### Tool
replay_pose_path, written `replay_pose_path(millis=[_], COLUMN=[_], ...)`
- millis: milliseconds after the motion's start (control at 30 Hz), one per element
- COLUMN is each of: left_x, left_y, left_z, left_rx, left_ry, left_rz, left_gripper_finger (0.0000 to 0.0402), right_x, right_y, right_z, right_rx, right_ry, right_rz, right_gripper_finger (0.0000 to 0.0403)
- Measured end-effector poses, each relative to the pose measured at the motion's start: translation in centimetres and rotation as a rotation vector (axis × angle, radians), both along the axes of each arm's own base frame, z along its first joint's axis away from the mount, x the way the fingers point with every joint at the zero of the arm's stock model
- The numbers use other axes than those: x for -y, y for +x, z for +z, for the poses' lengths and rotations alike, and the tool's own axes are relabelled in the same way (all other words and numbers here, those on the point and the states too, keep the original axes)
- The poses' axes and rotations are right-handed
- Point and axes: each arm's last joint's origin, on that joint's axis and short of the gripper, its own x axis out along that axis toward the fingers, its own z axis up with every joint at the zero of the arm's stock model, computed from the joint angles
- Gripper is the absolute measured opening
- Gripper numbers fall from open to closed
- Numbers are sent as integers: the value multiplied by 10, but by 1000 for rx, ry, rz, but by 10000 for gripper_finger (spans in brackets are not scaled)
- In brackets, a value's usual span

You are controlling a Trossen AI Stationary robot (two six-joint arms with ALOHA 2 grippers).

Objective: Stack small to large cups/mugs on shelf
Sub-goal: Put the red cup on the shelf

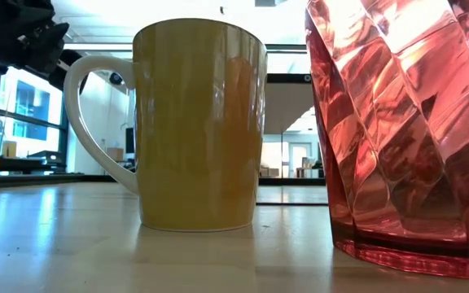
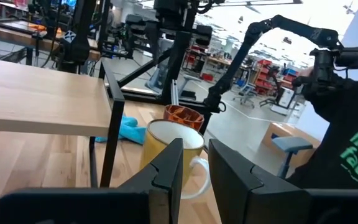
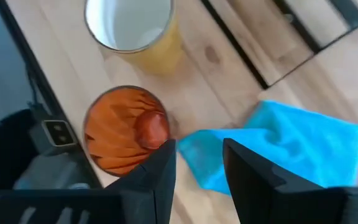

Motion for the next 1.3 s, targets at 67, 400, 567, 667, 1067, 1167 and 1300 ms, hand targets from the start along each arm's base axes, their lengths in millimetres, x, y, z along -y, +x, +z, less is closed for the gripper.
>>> replay_pose_path(millis=[67,400,567,667,1067,1167,1300], left_x=[0,-1,-1,-1,-1,-1,-1], left_y=[0,0,0,0,0,0,0], left_z=[0,-2,-2,-2,-2,-2,-2], left_rx=[-1,-22,-24,-24,-23,-24,-24], left_ry=[0,-1,-4,-5,-5,-5,-5], left_rz=[1,31,32,32,31,32,32], left_gripper_finger=[67,67,67,67,67,67,67], right_x=[-3,-15,-19,-21,-26,-27,-28], right_y=[4,20,25,26,33,34,37], right_z=[-1,-29,-39,-43,-56,-60,-67], right_rx=[16,-54,-84,-96,-111,-126,-145], right_ry=[26,34,45,55,57,55,45], right_rz=[1,13,14,8,-1,0,-1], right_gripper_finger=[126,126,126,126,126,126,126])
